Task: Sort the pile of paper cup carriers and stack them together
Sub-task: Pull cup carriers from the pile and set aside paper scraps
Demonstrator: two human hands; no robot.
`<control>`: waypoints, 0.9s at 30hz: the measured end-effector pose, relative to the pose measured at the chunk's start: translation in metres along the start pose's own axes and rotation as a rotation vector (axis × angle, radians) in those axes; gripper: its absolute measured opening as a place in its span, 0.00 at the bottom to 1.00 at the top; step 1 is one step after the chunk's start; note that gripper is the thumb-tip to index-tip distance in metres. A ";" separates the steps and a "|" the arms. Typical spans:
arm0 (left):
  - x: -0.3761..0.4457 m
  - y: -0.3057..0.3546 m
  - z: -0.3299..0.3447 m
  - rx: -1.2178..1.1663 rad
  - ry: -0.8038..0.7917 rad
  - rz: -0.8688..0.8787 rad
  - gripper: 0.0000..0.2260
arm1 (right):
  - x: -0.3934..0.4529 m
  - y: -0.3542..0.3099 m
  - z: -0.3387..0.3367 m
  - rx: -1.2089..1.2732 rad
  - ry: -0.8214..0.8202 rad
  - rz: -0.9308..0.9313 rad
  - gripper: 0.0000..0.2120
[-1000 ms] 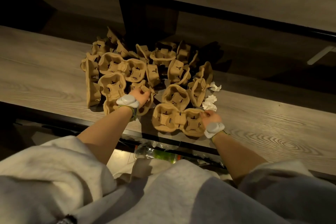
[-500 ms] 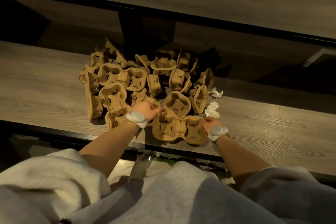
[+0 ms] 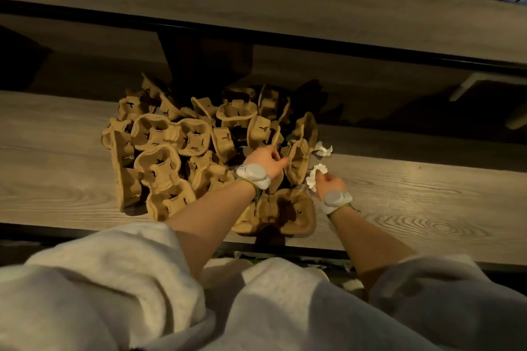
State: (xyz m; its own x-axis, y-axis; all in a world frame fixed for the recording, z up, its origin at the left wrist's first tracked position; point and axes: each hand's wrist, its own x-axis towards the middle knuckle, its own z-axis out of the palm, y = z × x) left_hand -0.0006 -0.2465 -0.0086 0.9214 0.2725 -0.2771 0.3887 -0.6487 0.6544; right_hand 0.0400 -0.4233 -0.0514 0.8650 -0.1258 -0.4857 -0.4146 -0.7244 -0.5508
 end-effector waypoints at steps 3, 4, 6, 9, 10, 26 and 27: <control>0.009 0.015 0.013 0.076 -0.007 0.004 0.17 | 0.005 0.009 -0.006 0.029 0.010 0.015 0.21; 0.012 0.019 0.017 0.104 -0.010 0.007 0.17 | 0.007 0.012 -0.008 0.043 0.008 0.017 0.21; 0.016 0.026 0.023 0.181 -0.007 0.012 0.17 | 0.010 0.018 -0.013 0.063 0.010 0.019 0.21; 0.024 0.030 0.026 0.299 0.018 0.010 0.17 | 0.018 0.023 -0.021 0.067 0.005 0.027 0.21; 0.027 0.028 0.025 0.325 0.013 -0.004 0.16 | 0.019 0.022 -0.022 0.049 0.000 0.025 0.21; 0.063 0.020 -0.022 0.059 0.102 -0.098 0.13 | 0.034 -0.021 -0.026 -0.007 -0.095 -0.047 0.20; 0.063 0.017 -0.025 0.039 0.096 -0.104 0.12 | 0.035 -0.025 -0.027 -0.028 -0.095 -0.055 0.20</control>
State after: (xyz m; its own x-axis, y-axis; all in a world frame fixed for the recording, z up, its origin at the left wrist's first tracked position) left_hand 0.0643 -0.2230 0.0024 0.8729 0.4050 -0.2720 0.4831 -0.6400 0.5975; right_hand 0.0880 -0.4278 -0.0365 0.8547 -0.0215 -0.5186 -0.3583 -0.7473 -0.5595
